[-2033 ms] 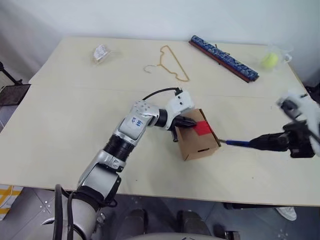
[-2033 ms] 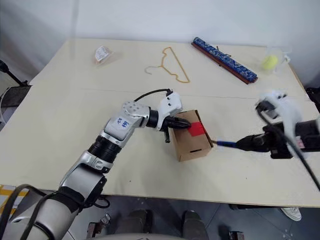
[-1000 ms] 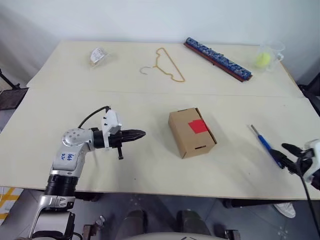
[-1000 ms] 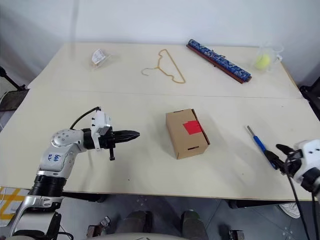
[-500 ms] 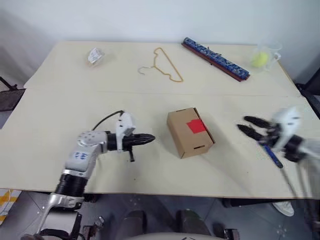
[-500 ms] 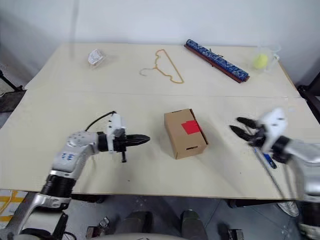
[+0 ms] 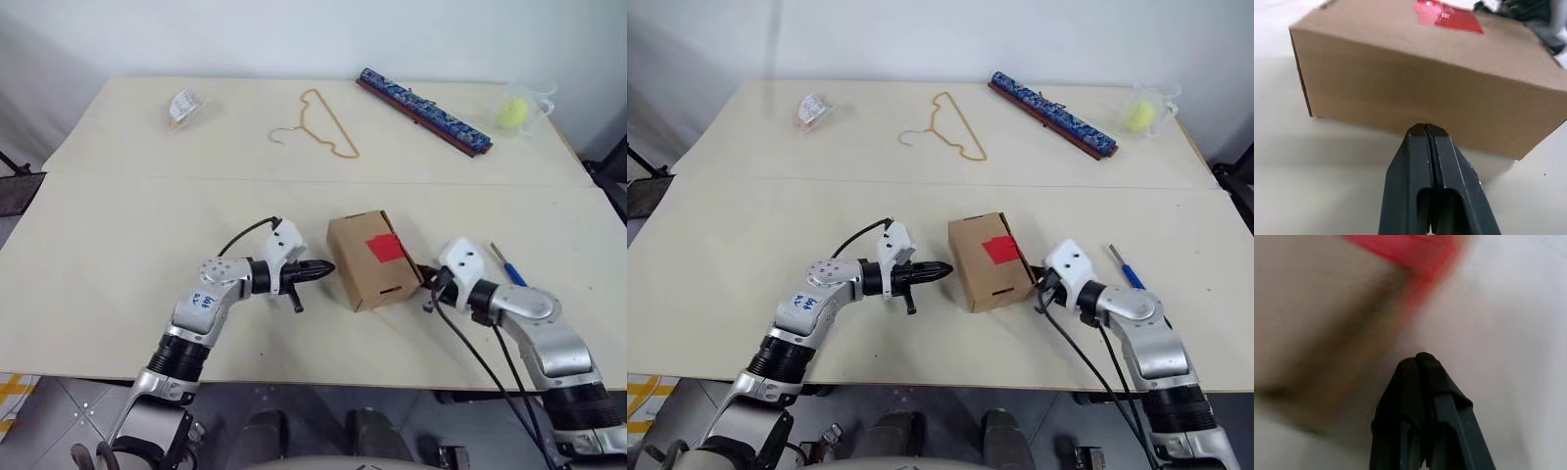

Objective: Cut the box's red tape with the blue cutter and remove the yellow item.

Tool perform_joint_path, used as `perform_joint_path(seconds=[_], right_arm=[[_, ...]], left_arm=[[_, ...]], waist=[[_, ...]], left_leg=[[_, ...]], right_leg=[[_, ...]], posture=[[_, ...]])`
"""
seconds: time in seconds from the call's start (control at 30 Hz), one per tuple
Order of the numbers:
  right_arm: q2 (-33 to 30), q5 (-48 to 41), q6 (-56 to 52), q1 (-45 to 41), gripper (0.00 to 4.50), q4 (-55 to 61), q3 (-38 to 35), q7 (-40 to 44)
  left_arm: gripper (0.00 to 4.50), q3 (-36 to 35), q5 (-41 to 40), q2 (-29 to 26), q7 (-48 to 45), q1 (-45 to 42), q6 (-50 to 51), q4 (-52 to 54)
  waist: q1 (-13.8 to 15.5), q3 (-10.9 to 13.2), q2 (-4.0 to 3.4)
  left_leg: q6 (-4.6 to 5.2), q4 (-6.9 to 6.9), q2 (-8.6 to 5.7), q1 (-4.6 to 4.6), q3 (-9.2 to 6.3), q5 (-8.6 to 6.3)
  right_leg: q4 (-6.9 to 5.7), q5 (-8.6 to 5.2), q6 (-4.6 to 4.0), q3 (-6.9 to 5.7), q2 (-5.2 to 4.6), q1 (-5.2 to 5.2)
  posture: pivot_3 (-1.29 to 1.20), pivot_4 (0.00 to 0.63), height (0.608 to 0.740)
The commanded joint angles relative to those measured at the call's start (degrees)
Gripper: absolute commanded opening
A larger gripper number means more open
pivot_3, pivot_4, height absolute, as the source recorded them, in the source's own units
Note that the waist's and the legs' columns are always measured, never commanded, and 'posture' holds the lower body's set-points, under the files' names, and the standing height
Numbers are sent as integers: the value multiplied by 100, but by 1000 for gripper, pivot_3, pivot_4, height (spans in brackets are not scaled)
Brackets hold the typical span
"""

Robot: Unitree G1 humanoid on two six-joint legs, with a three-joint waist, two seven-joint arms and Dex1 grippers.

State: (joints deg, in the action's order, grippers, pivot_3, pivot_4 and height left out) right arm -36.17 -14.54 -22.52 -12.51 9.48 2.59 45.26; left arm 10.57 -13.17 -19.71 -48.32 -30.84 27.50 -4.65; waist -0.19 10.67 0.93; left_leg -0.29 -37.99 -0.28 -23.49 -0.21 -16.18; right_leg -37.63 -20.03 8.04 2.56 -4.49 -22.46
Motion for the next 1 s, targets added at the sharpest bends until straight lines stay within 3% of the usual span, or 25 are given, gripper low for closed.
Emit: perform_joint_path(seconds=[0.03, 0.43, 0.53, 0.63, 0.77, 0.83, 1.0], right_arm=[[22, -220, -565, 100, 37, 824, 164, 0], [94, -179, -1300, 146, 37, 1297, 162, -307], [-112, -579, -1635, 280, 37, 1651, -334, -177], [-354, -1485, -2700, 260, 37, 2001, -1282, -179], [-687, -2616, -4326, -423, 906, 2066, -2325, -484], [-770, -3008, -5309, -821, 1611, 2034, -2369, -654], [-138, -3328, -6771, -1836, 3280, 1799, -2358, -1344]], left_arm=[[0, 19, -133, -228, -176, 120, 259, 520], [0, -81, -241, -729, -387, 431, 497, 905], [0, -215, -302, -949, -586, 375, 361, 885], [0, -429, -663, -1364, -1175, 191, 421, 963], [0, -508, -1179, -1753, -2088, -398, 439, 949], [0, -347, -1052, -1527, -2030, -734, 236, 739], [0, 108, -559, -803, -1642, -1250, -110, 82]], waist=[[-2, 0, 0], [13, 0, 0], [13, 0, 0], [13, 0, 1], [10, 2, 2], [19, 1, 2], [10, 1, 2]], left_leg=[[0, 0, 1, 1, -1, 0], [2, -1, -5, 6, -1, -1], [2, 2, -3, 6, -2, -1], [6, 4, -2, 5, -2, -4], [22, 6, 3, 5, -6, -13], [21, 6, 1, 7, -7, -13], [24, 17, -4, 13, -26, -14]], right_leg=[[0, 0, 0, 0, -1, 0], [17, 0, -2, 2, -10, 5], [16, -1, -3, 2, -10, 2], [18, -1, -3, 2, -13, 2], [26, -3, -8, -1, -37, 6], [29, -4, -11, -7, -48, 10], [47, -7, -17, -6, -57, 28]], posture=[[0, 150, 740], [0, 150, 740], [0, 150, 740], [0, 150, 740], [0, 150, 740], [0, 150, 740], [0, 150, 740]])
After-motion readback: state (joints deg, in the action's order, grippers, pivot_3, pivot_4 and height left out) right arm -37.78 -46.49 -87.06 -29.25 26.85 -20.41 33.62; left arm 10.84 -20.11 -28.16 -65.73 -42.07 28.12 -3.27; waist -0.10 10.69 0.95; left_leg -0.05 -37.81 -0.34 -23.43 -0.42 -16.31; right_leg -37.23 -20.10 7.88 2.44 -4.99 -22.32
